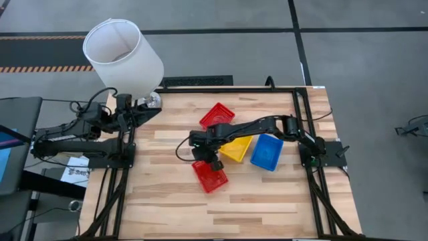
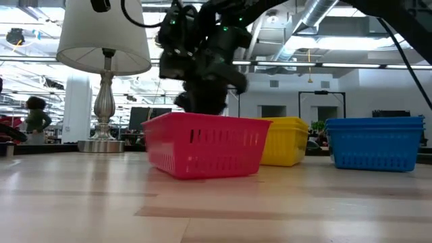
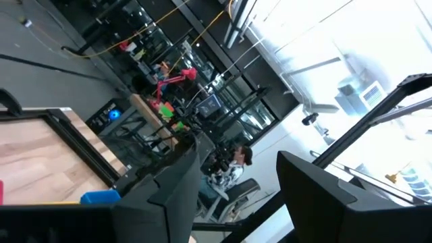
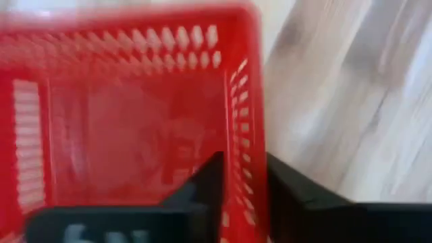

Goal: Stack baskets by color
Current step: Stack the red bin on the red bins

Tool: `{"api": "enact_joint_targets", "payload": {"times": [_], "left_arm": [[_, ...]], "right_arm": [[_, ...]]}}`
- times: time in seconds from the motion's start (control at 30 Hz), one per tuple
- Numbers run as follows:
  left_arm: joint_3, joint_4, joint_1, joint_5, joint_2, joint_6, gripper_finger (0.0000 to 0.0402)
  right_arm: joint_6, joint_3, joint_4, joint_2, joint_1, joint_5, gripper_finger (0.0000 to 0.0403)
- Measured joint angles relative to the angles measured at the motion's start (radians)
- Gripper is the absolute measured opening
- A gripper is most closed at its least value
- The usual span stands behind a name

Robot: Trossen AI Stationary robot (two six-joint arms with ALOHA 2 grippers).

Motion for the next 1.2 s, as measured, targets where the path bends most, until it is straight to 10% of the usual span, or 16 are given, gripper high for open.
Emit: {"api": "enact_joint_targets", "payload": {"times": [0.17,0.87,1.2], "left_arm": [[0.000,-0.001,0.000,0.000,0.000,0.007,0.0185],[0.000,0.010,0.000,-0.060,-0.027,0.071,0.0185],[0.000,-0.028,0.000,-0.139,-0.025,0.069,0.0185]], "right_arm": [[0.028,-0.001,-0.035,0.008,0.001,-0.017,0.0015],[0.413,0.001,-0.024,-0.503,-0.437,-0.008,0.0005],[0.518,-0.001,-0.096,-0.473,-0.654,-0.013,0.0005]]}}
